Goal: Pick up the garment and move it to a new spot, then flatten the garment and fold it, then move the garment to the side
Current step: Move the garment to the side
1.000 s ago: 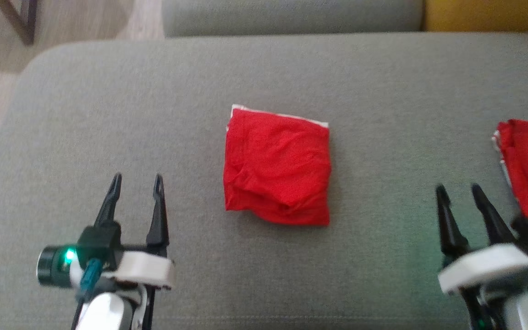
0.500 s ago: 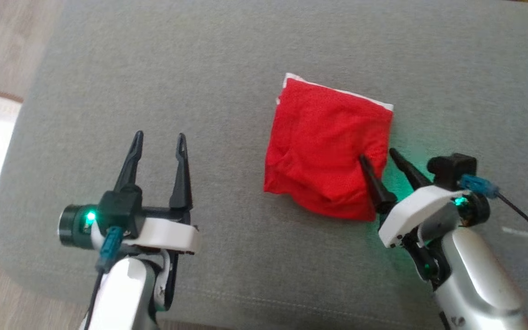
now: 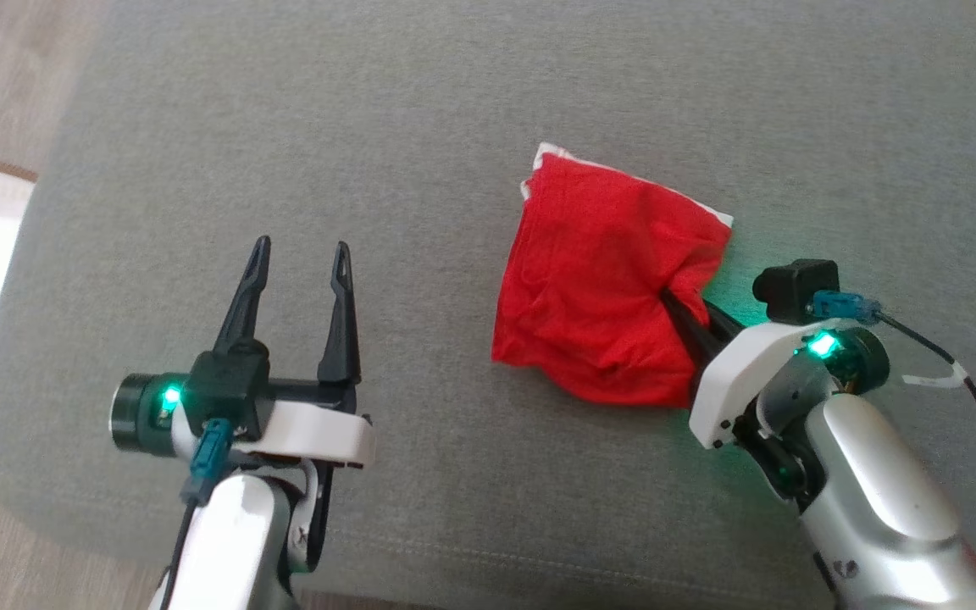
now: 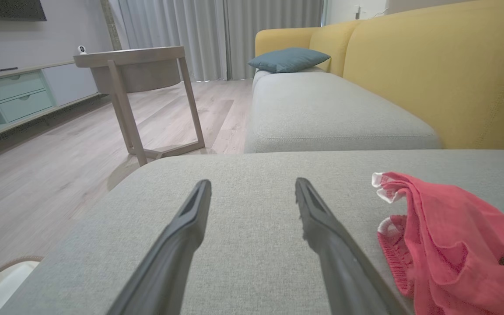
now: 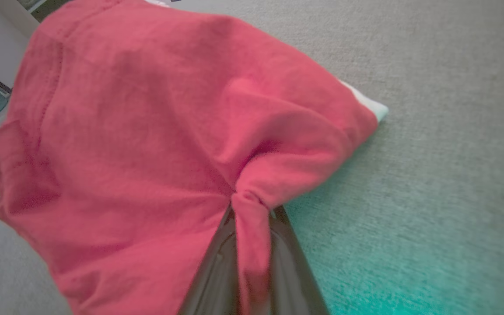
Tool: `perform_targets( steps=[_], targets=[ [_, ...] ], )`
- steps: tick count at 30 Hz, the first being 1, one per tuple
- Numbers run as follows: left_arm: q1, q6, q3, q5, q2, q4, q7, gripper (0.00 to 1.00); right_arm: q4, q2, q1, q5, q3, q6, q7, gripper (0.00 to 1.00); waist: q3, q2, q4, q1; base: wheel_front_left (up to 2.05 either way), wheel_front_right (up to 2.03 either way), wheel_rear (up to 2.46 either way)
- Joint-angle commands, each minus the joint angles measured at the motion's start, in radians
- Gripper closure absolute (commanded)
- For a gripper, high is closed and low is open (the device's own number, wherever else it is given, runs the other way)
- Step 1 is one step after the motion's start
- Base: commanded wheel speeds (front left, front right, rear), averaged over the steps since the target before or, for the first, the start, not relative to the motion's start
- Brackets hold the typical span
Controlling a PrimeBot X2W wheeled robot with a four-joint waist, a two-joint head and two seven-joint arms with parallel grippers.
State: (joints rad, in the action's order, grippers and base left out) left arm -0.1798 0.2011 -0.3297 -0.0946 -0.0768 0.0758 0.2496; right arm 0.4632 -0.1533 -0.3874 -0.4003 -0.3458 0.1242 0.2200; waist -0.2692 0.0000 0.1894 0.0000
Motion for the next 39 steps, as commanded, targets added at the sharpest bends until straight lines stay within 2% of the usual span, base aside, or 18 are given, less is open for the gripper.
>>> perform_targets(
  steps=[1,5,12,17,18,20,26,31,39],
  targets=[
    [-0.038,-0.002,0.040,0.013,-0.008,-0.031,0.012,0.00,-0.031,-0.013,-0.012,0.010,-0.020,0.007,-0.009,1.00,0.005,0.0000,-0.013,0.0000,0.00,0.00,0.00],
    [-0.031,-0.004,0.046,0.022,-0.015,-0.038,0.012,0.00,-0.083,-0.047,0.013,0.027,-0.053,0.007,-0.012,1.00,0.015,0.0000,-0.073,0.0000,0.00,0.00,0.00],
    [-0.034,-0.019,0.039,0.036,-0.030,-0.043,0.012,0.00,-0.182,-0.139,0.080,0.034,-0.072,0.007,0.000,1.00,0.019,0.0000,-0.235,0.0000,0.00,0.00,0.00],
    [-0.051,-0.035,0.023,0.042,-0.034,-0.034,0.012,0.00,-0.227,-0.225,0.099,0.033,-0.062,0.007,0.004,1.00,0.010,0.0000,-0.341,0.0000,0.00,0.00,0.00],
    [-0.065,-0.040,0.016,0.045,-0.034,-0.030,0.012,0.00,-0.234,-0.261,0.096,0.032,-0.060,0.007,0.007,1.00,0.002,0.0000,-0.374,0.0000,0.00,0.00,0.00],
    [-0.081,-0.046,0.009,0.049,-0.034,-0.024,0.012,0.00,-0.236,-0.293,0.087,0.029,-0.058,0.007,0.006,1.00,-0.008,0.0000,-0.399,0.0000,0.00,0.00,0.00],
    [-0.121,-0.056,-0.007,0.061,-0.036,-0.014,0.012,0.00,-0.209,-0.404,0.029,0.036,-0.052,0.007,-0.011,1.00,-0.049,0.0000,-0.439,0.0000,0.00,0.00,0.00],
    [-0.158,-0.062,-0.021,0.074,-0.040,-0.013,0.012,0.00,-0.151,-0.501,-0.053,0.073,0.009,0.007,-0.041,1.00,-0.096,0.0000,-0.446,0.0000,0.00,0.00,0.00],
    [-0.230,-0.073,-0.049,0.094,-0.035,-0.014,0.012,0.00,-0.066,-0.566,-0.148,0.141,0.103,0.007,-0.065,1.00,-0.158,0.0000,-0.431,0.0000,0.00,0.00,0.00]
  ],
)
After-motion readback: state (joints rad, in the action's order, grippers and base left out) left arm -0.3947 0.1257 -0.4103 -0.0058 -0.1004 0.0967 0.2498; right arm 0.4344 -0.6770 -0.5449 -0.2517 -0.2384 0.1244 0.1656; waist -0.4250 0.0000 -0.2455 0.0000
